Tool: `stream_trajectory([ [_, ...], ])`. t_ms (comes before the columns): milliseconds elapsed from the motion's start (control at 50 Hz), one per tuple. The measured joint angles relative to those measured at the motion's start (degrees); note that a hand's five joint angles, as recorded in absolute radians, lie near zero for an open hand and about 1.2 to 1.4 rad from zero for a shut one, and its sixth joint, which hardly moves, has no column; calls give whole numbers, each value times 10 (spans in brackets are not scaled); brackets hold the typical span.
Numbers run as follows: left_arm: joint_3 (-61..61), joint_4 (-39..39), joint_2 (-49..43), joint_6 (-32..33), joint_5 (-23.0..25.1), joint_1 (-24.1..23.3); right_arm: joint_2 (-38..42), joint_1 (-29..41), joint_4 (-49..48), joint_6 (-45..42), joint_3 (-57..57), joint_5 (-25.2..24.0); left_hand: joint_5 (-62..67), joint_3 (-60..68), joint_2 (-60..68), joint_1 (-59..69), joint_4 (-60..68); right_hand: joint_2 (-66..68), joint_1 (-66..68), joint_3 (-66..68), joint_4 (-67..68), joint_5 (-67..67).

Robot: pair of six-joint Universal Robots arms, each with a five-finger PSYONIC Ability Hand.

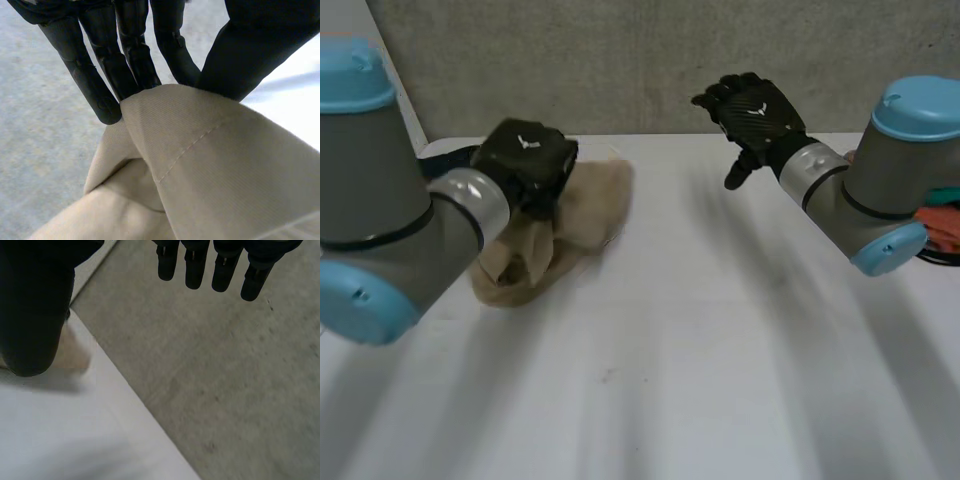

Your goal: Fold the laundry.

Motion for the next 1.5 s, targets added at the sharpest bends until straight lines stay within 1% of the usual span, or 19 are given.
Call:
stream_trajectory([
  [160, -81, -26, 23, 37, 3, 3, 21, 9, 33, -2, -32, -1, 0, 3, 2, 0, 0, 0, 0, 0, 0, 0],
  [300, -149, -55, 50, 44, -3, 2, 20, 23, 57, -20, 10, -11, 0, 3, 2, 0, 0, 0, 0, 0, 0, 0],
  [440, -191, -39, 65, 54, -30, 2, 27, 40, 58, -46, 45, -26, -1, 0, -1, -2, -1, 2, 1, 2, 2, 1],
  [480, -196, -29, 59, 60, -45, 5, 36, 48, 54, -49, 47, -25, -118, -126, -135, -136, -131, 16, 2, 12, 9, 9],
  [520, -197, -26, 56, 62, -52, 7, 40, 52, 52, -49, 45, -25, -149, -159, -169, -173, -165, 25, 2, 20, 15, 15],
  [540, -197, -21, 50, 64, -66, 10, 51, 60, 46, -48, 39, -22, -328, -332, -346, -356, -345, 36, 2, 34, 28, 27],
  [580, -196, -18, 45, 63, -81, 12, 67, 69, 37, -47, 28, -19, -387, -381, -396, -394, -404, 39, 2, 37, 32, 31],
  [660, -194, -16, 39, 50, -103, 13, 97, 84, 23, -49, 5, -13, -396, -386, -401, -394, -413, 44, 12, 44, 37, 37],
  [820, -200, -19, 36, -18, -131, 9, 158, 104, -11, -77, -42, -3, -401, -390, -405, -394, -416, 144, 132, 144, 143, 137],
  [920, -208, -18, 31, -62, -145, 9, 183, 114, -38, -94, -62, -3, -411, -401, -414, -394, -426, 156, 141, 154, 155, 150],
  [1020, -209, -11, 15, -80, -151, 13, 204, 121, -53, -99, -83, -5, -418, -411, -423, -404, -435, 156, 141, 154, 155, 150],
  [1260, -164, 19, -78, -74, -147, 22, 276, 127, -47, -109, -176, -2, -387, -387, -398, -383, -407, 181, 165, 180, 177, 172],
  [1300, -154, 21, -90, -73, -146, 22, 286, 127, -47, -110, -188, -2, -344, -349, -358, -337, -363, 205, 191, 204, 200, 193],
  [1320, -147, 24, -99, -72, -146, 22, 293, 127, -46, -111, -197, -2, -235, -237, -238, -215, -250, 218, 204, 217, 213, 205],
  [1340, -145, 24, -101, -72, -145, 22, 295, 127, -46, -111, -199, -2, -235, -237, -238, -215, -250, 221, 206, 220, 215, 207],
  [1380, -138, 30, -108, -70, -144, 21, 304, 127, -46, -111, -212, -1, -112, -114, -123, -107, -125, 239, 221, 237, 233, 223],
  [1400, -137, 33, -109, -70, -143, 21, 306, 127, -47, -111, -215, -1, -112, -114, -123, -107, -125, 242, 225, 241, 237, 226],
  [1420, -135, 37, -109, -69, -142, 21, 310, 127, -47, -110, -221, -1, -31, -34, -41, -38, -42, 245, 228, 245, 241, 229],
  [1500, -137, 62, -95, -65, -133, 23, 319, 127, -49, -109, -239, -1, -3, 4, -2, -9, -5, 251, 236, 254, 248, 237],
])
